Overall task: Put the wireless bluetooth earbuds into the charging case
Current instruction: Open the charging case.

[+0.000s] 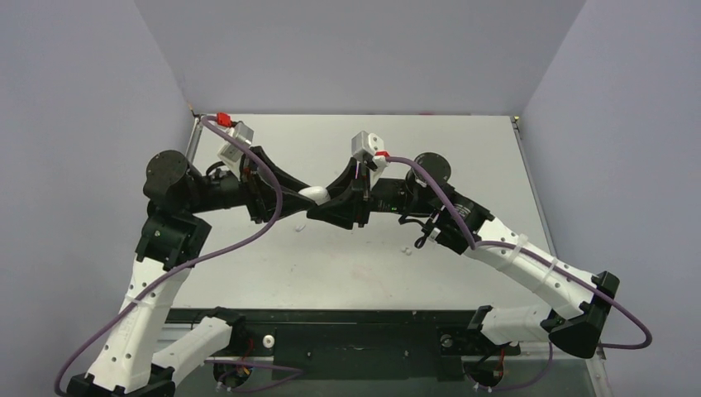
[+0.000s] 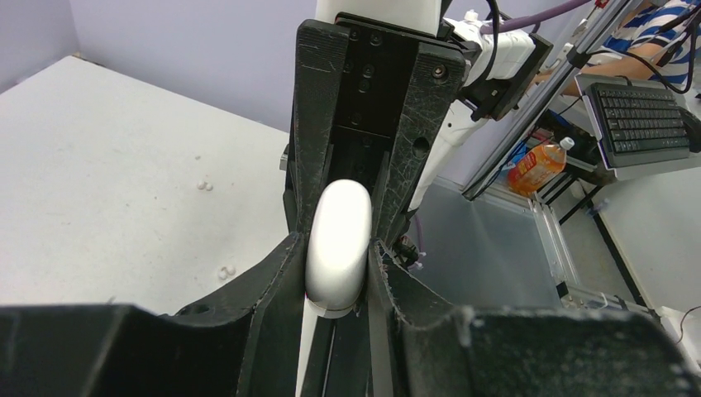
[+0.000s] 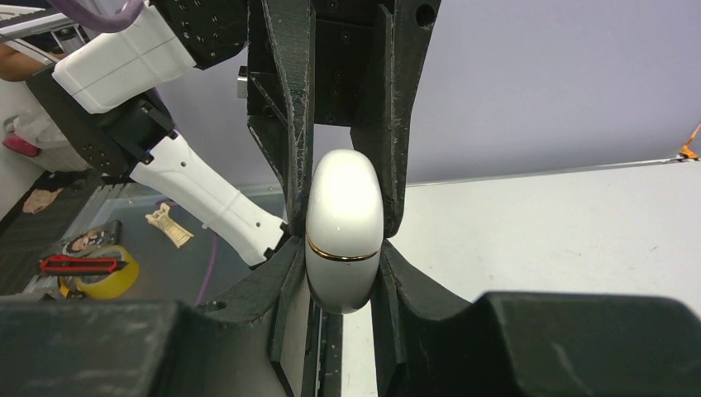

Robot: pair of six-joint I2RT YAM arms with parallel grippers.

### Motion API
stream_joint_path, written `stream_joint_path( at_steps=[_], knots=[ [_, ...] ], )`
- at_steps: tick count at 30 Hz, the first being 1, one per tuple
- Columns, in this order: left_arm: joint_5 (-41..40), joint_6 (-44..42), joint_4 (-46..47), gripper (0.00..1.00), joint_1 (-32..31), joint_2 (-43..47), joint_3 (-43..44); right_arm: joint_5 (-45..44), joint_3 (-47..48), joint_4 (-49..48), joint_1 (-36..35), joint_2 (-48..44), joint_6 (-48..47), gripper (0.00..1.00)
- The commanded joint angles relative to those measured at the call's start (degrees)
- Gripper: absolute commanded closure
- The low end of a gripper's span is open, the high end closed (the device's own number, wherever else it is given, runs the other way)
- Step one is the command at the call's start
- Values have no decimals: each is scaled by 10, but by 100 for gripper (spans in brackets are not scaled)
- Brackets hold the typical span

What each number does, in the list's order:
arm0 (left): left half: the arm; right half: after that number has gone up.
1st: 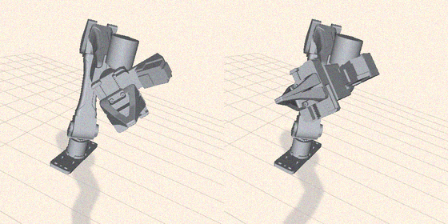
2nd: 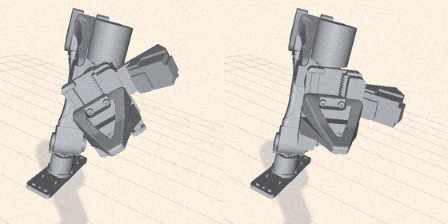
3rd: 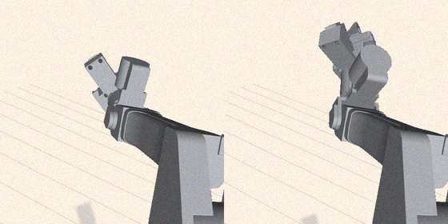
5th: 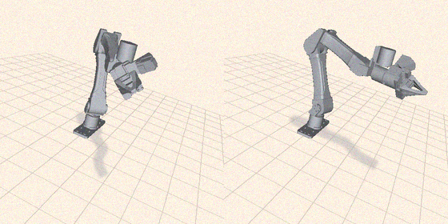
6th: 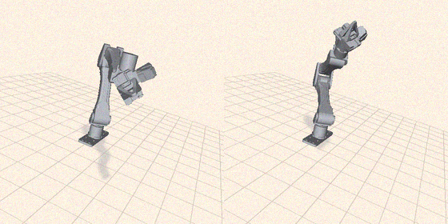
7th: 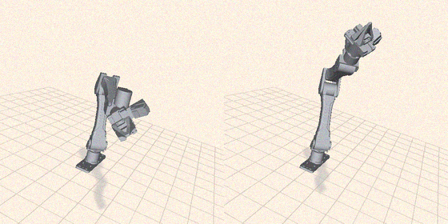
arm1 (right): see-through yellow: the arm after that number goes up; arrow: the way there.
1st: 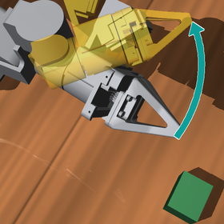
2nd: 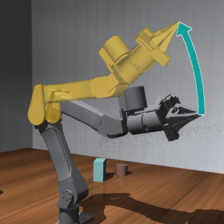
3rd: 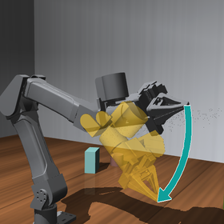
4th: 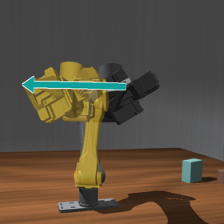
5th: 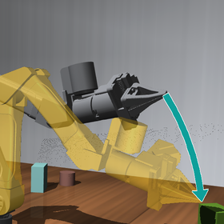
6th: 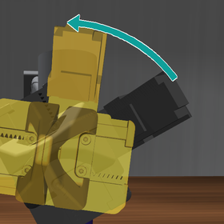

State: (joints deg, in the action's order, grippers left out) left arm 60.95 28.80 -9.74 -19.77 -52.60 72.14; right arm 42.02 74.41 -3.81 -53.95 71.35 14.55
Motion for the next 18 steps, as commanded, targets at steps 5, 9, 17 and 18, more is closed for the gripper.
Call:
stream_joint_path(
  at_steps=[5, 9, 17, 18],
  knots=[
    [-81, 29, 35, 82, 20, -10, 13, 3, -15, 56, -19, -14, -51, 100],
    [-97, 29, 30, 79, 30, -11, 16, 5, -19, 58, -20, -15, -51, 100],
    [-77, 48, 50, 75, 44, -16, 21, 2, -23, 67, -21, -16, -53, 100],
    [-74, 52, 54, 75, 45, -16, 22, 2, -24, 70, -21, -16, -56, 100]
  ],
)
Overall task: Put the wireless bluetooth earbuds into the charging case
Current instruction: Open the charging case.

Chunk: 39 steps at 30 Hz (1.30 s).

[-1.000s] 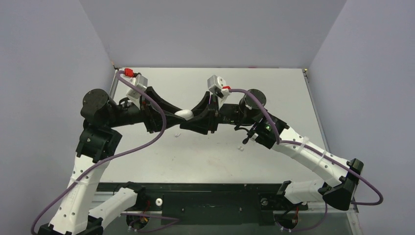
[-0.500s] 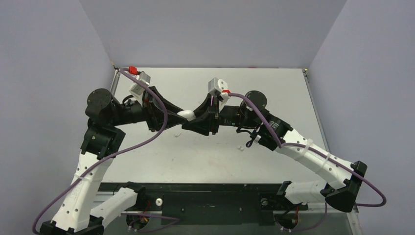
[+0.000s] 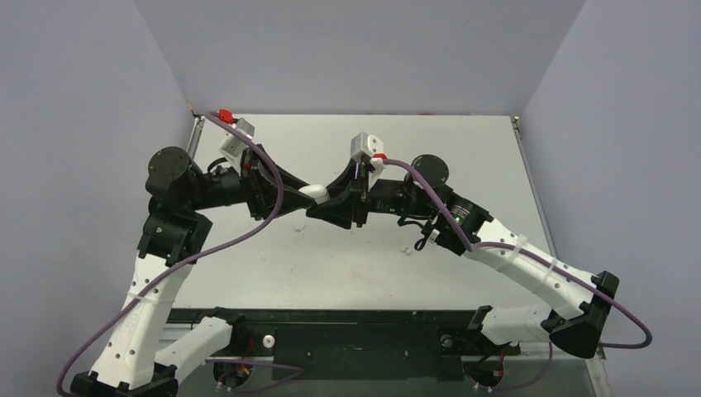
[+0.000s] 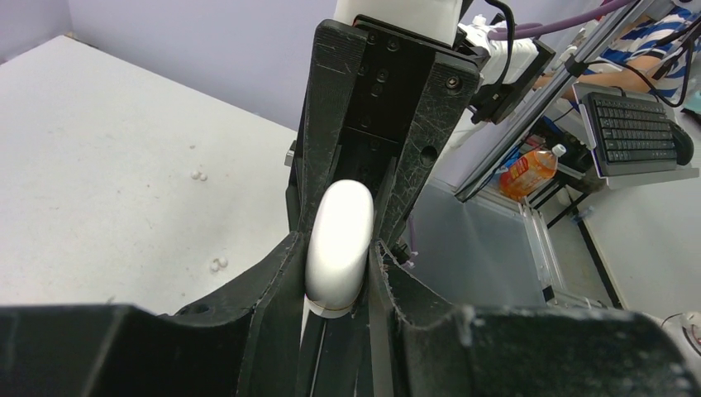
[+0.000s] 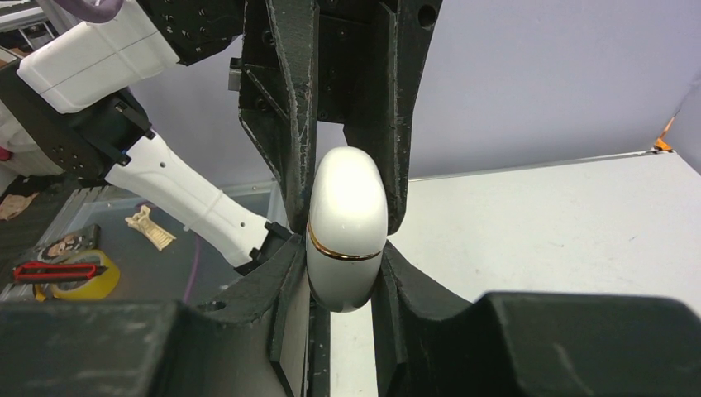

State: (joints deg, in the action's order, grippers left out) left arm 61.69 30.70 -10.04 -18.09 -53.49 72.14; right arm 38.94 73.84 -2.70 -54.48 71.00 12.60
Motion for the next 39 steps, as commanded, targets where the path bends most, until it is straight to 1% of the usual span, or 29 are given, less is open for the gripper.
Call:
stream_joint_path(
  at_steps=[1, 4, 7, 12, 17, 21, 24, 28, 30, 33, 34, 35, 36, 37, 38, 39],
  knots=[
    [-70, 43, 67, 74, 30, -8, 23, 31, -20, 60, -16, -12, -36, 100],
    [-49, 56, 88, 72, 31, -8, 21, 29, -21, 62, -15, -13, -38, 100],
    [-42, 59, 89, 71, 32, -7, 19, 26, -20, 62, -15, -13, -40, 100],
    [-49, 60, 88, 70, 35, -6, 18, 23, -17, 63, -16, -13, -42, 100],
    [-67, 67, 87, 69, 51, -10, 24, 25, -17, 68, -16, -14, -43, 100],
    [-86, 42, 68, 69, 57, -11, 26, 23, -18, 67, -17, -17, -45, 100],
    [-82, 11, 36, 69, 57, -8, 26, 20, -18, 68, -16, -20, -45, 100],
    [-77, 3, 22, 69, 58, -5, 40, 21, -18, 67, -14, -18, -43, 100],
    [-50, 9, 25, 68, 60, -8, 48, 22, -17, 67, -12, -17, -43, 100],
    [40, 36, 70, 66, 60, 0, 43, 23, -16, 67, -9, -20, -42, 100],
    [55, 38, 79, 65, 60, 4, 32, 24, -15, 67, -8, -20, -42, 100],
    [81, 29, 90, 64, 60, 14, 24, 24, -15, 68, -6, -21, -42, 100],
    [95, 18, 77, 62, 60, 24, 22, 23, -13, 68, -6, -22, -42, 100],
    [97, -11, 64, 61, 60, 27, 23, 23, -12, 68, -5, -20, -42, 100],
    [91, -32, 25, 61, 60, 31, 24, 23, -8, 68, -5, -19, -42, 100],
    [84, -82, 2, 60, 59, 32, 30, 24, -6, 68, -5, -16, -42, 100]
  ],
)
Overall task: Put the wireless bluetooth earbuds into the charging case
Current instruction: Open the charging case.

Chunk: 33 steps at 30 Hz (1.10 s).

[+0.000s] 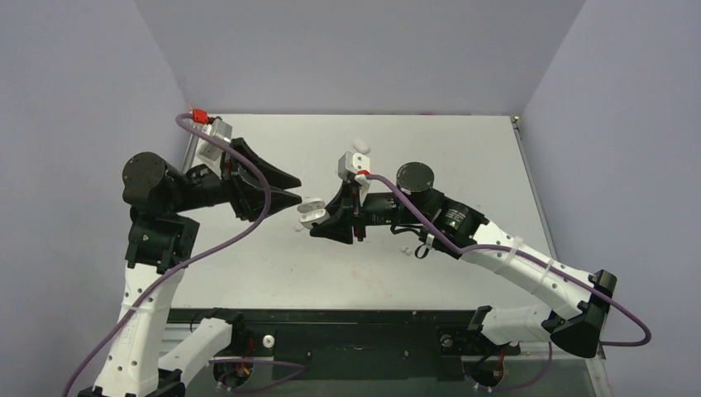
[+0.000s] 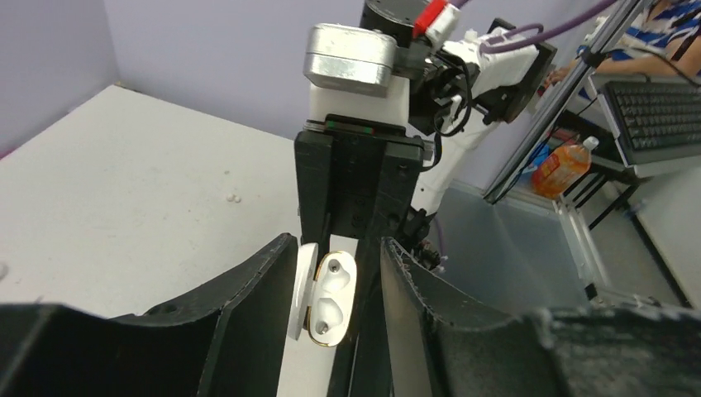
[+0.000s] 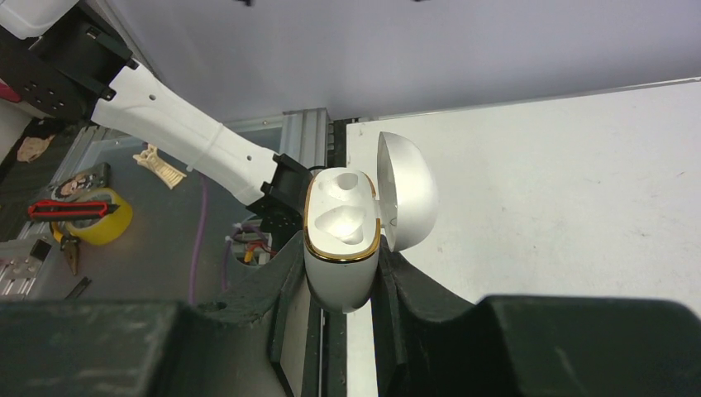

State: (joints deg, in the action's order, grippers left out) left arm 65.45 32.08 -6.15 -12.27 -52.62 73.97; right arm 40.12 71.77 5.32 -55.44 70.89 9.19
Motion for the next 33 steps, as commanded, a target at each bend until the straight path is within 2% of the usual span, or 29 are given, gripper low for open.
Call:
stream_joint_path(
  at_steps=[1, 4, 6, 9, 15, 22, 33],
  knots=[
    [25, -124, -94, 60, -1, 25, 15, 14, 19, -13, 3, -13, -8, 100],
    [-35, -264, -198, 60, -28, 24, 33, 19, 30, -12, 2, -1, -7, 100],
    [-73, -296, -232, 60, -49, 24, 35, 20, 36, -10, 1, 4, -9, 100],
    [-104, -295, -238, 60, -74, 23, 32, 21, 48, -4, -1, 12, -11, 100],
    [-131, -279, -213, 61, -78, 19, 26, 21, 52, -1, -3, 15, -13, 100],
    [-125, -274, -219, 69, -78, 13, 24, 20, 48, -1, -3, 11, -15, 100],
    [-96, -246, -221, 69, -78, 11, 15, 23, 54, -2, -4, 12, -24, 100]
  ],
)
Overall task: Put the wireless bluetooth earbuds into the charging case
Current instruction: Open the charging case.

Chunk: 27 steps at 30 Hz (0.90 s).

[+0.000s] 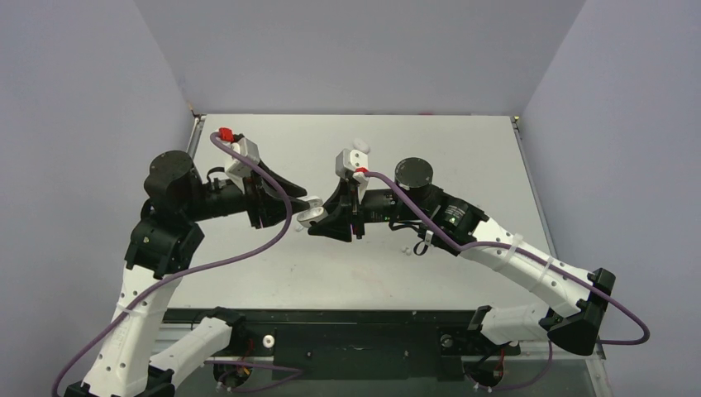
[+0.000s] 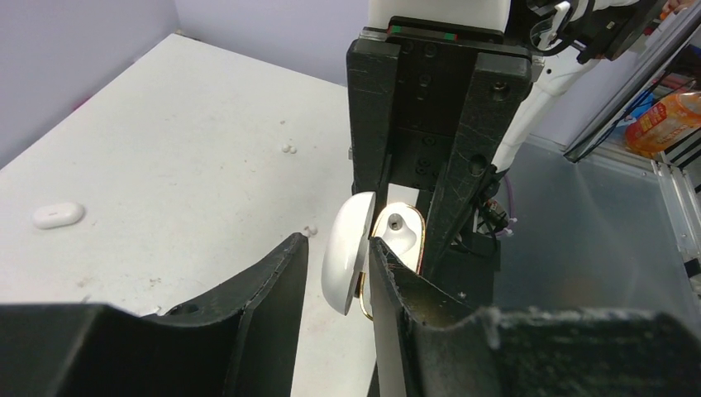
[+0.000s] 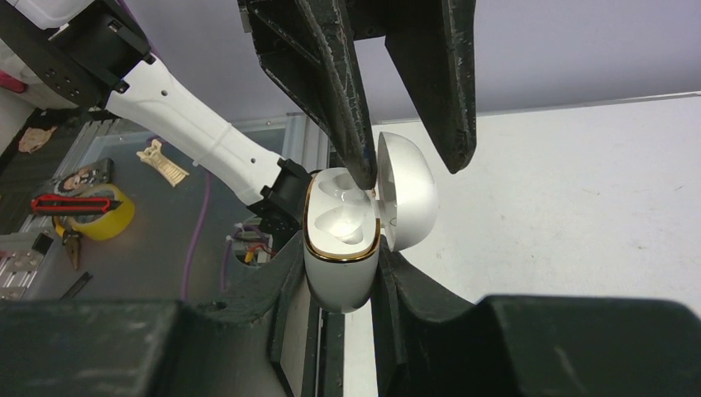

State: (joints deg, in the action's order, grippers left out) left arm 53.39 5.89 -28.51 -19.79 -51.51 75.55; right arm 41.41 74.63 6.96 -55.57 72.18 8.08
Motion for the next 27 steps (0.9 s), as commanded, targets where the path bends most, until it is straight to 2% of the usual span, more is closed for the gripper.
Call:
stream_joint_path(
  at_steps=[1, 14, 20, 27],
  knots=[
    [28, 19, 2, 69, -2, 1, -2, 10, 25, -19, -3, -2, -15, 100],
    [33, 25, 3, 70, -5, -5, -4, 14, 31, -22, -3, 0, -20, 100],
    [40, 25, 1, 83, -5, -4, -5, 17, 33, -23, -3, 2, -22, 100],
    [45, 13, -6, 94, -7, 2, -8, 20, 42, -27, -2, 8, -23, 100]
  ],
)
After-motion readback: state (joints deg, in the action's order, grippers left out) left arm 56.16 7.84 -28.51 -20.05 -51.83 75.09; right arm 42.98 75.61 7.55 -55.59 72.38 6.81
